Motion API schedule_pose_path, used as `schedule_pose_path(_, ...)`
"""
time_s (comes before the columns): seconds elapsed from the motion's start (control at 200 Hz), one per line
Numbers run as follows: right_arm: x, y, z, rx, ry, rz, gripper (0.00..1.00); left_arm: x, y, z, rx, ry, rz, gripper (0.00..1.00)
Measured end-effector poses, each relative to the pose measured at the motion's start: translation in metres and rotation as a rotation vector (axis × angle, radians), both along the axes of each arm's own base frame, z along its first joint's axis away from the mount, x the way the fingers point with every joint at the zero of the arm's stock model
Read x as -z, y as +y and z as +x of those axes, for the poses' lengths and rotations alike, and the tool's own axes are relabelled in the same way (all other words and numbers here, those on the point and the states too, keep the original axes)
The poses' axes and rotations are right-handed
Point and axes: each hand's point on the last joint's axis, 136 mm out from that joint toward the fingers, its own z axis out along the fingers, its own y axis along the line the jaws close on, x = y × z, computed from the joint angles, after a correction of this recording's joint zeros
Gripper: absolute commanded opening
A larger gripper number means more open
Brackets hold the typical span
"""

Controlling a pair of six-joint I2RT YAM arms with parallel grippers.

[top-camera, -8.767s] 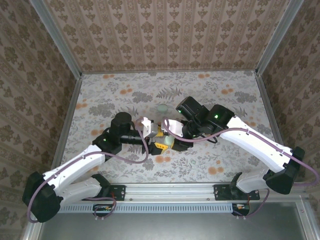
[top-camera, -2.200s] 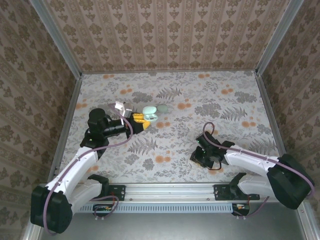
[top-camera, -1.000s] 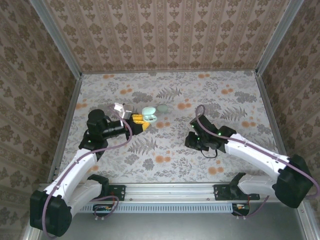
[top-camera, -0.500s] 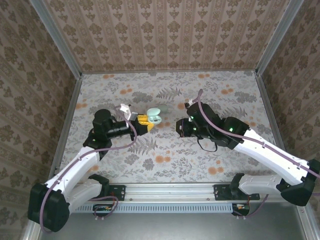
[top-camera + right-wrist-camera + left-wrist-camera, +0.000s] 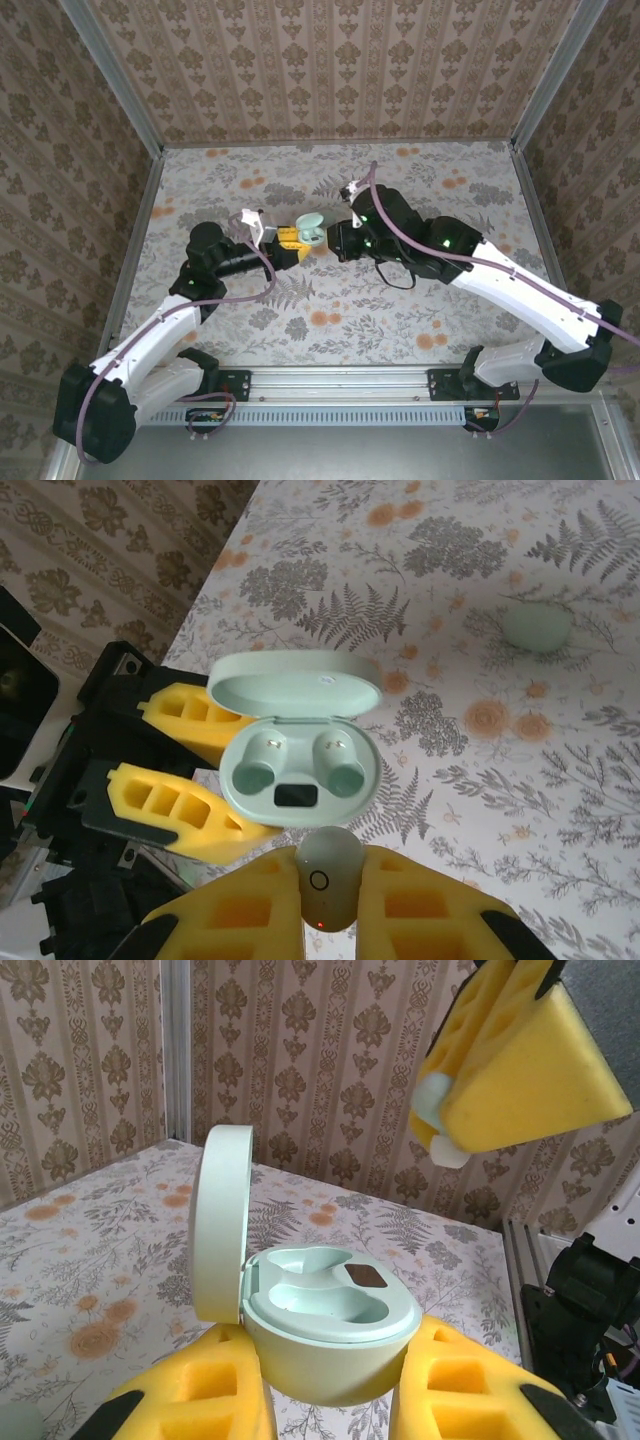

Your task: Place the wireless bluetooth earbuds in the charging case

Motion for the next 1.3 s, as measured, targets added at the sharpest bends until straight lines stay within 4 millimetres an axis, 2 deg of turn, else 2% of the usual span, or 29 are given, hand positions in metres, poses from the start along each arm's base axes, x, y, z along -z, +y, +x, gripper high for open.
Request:
schedule_pose_path(0.515, 0.014, 0.033, 0.013, -0.083, 0.01, -0.053, 0.15, -0.002, 0.001, -0.002, -0.015, -0.015, -0.007, 0.02)
schedule_pose_path(1.3, 0.017, 0.045, 0.013, -0.111, 0.022, -0.045, 0.16, -0.001, 0.001, -0.003, -0.017, -0.015, -0.007, 0.02)
